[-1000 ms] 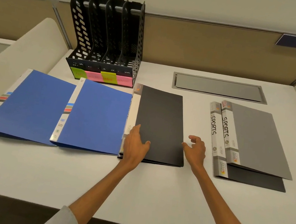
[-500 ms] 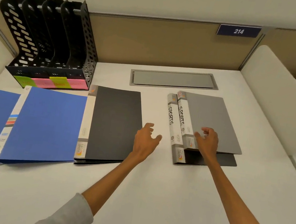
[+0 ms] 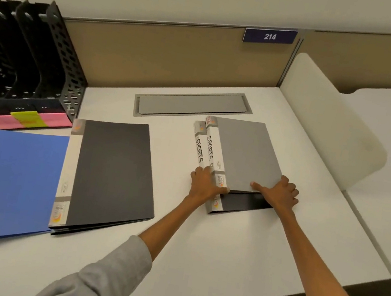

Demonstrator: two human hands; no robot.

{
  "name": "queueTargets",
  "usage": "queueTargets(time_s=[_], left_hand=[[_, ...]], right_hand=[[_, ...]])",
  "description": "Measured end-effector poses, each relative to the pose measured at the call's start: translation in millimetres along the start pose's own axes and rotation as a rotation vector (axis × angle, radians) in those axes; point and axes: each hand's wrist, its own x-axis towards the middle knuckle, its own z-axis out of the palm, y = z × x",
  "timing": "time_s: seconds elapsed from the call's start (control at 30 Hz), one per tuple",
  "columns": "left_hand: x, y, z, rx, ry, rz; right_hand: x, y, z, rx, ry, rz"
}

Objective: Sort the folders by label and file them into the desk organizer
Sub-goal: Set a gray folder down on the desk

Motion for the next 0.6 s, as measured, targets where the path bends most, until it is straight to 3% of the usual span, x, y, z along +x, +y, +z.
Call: queueTargets(time_s=[0.2, 0.47, 0.6], left_hand=[[5.5, 27.6, 28.2, 0.029, 0.033, -0.063], [26.3, 36.7, 15.6, -0.202, 0.094, -0.105], [25.1, 57.4, 16.8, -0.387, 0.044, -0.188]], right_hand=[[17.0, 3.8, -17.1, -0.024, -0.014, 0.058], [37.3, 28.1, -32.8, 0.122, -0.115, 0.196], [36.9, 36.3, -35.5, 0.193, -0.030, 0.207]])
